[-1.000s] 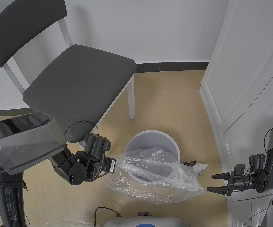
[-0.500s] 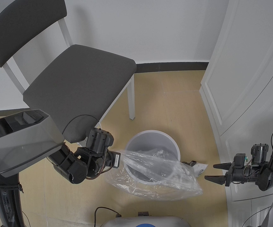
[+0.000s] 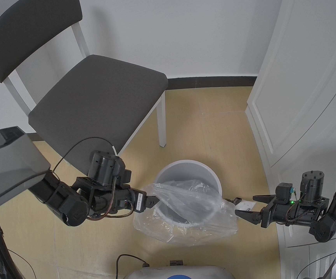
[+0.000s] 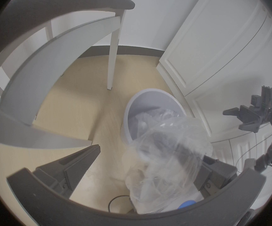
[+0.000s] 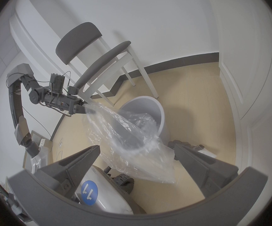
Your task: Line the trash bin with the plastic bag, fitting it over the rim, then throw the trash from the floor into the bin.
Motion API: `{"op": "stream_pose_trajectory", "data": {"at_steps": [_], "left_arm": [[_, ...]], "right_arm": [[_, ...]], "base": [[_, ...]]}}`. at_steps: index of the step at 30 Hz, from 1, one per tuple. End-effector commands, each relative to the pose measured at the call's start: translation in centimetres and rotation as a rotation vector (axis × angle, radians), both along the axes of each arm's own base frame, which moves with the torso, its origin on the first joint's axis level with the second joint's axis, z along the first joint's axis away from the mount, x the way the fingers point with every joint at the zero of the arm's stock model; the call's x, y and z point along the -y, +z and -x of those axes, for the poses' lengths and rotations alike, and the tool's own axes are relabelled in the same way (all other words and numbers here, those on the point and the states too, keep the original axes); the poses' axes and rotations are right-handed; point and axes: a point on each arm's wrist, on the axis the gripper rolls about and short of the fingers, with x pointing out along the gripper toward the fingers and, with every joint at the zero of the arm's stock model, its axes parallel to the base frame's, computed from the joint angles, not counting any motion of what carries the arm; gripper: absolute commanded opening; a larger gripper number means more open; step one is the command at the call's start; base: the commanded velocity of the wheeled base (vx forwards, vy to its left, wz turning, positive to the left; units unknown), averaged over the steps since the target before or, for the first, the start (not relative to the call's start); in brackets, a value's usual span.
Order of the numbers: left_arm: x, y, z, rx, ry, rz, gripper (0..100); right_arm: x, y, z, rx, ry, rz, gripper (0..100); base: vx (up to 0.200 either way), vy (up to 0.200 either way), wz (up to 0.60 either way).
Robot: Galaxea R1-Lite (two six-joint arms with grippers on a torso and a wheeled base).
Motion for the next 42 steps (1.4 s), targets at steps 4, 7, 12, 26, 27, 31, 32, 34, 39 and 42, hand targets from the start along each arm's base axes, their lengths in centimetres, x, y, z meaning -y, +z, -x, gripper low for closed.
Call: {"op": "stream_pose_trajectory", "data": {"at_steps": [4, 7, 12, 26, 27, 31, 32, 34, 39, 42], "left_arm": [[-2.2, 1.2, 1.3, -0.025, -0.009, -0.042, 100], [-2.9, 1.3, 1.2, -0.048, -0.017, -0.033, 100], [-2.7, 0.7, 0.2, -0.049, 0.001, -0.033, 100], [-1.9, 1.7, -0.7, 0.006, 0.029, -0.023, 100], [-1.6, 1.9, -0.7, 0.014, 0.024, -0.021, 100], [-1.2, 1.9, -0.6, 0.017, 0.011, -0.017, 100], [-1.2, 1.9, -0.6, 0.017, 0.011, -0.017, 100], [-0.8, 1.8, -0.3, 0.01, 0.002, -0.014, 100], [-0.3, 2.0, -0.1, 0.002, 0.006, 0.006, 100], [-0.6, 2.0, -0.1, 0.0, 0.012, 0.006, 100]], "right_arm": [[-2.3, -0.1, 0.4, 0.009, 0.015, 0.031, 100], [-3.1, -0.1, 1.1, 0.01, 0.048, 0.039, 100], [-5.1, -0.4, 1.3, 0.089, 0.028, 0.068, 100], [-10.6, -3.5, -0.9, 0.427, 0.046, 0.476, 100], [-11.2, -3.6, -0.7, 0.444, 0.061, 0.487, 100], [-12.3, -4.2, -0.9, 0.469, 0.052, 0.528, 100], [-12.3, -4.2, -0.9, 0.469, 0.052, 0.528, 100], [-13.1, -4.8, -1.9, 0.481, 0.016, 0.533, 100], [-13.6, -5.7, -2.8, 0.48, 0.003, 0.537, 100], [-13.7, -5.7, -3.0, 0.481, -0.004, 0.534, 0]], "base": [[0.0, 0.0, 0.0], [0.0, 0.0, 0.0], [0.0, 0.0, 0.0], [0.0, 0.0, 0.0], [0.0, 0.0, 0.0], [0.0, 0.0, 0.0], [0.0, 0.0, 0.0], [0.0, 0.0, 0.0], [0.0, 0.0, 0.0], [0.0, 0.0, 0.0]]}}
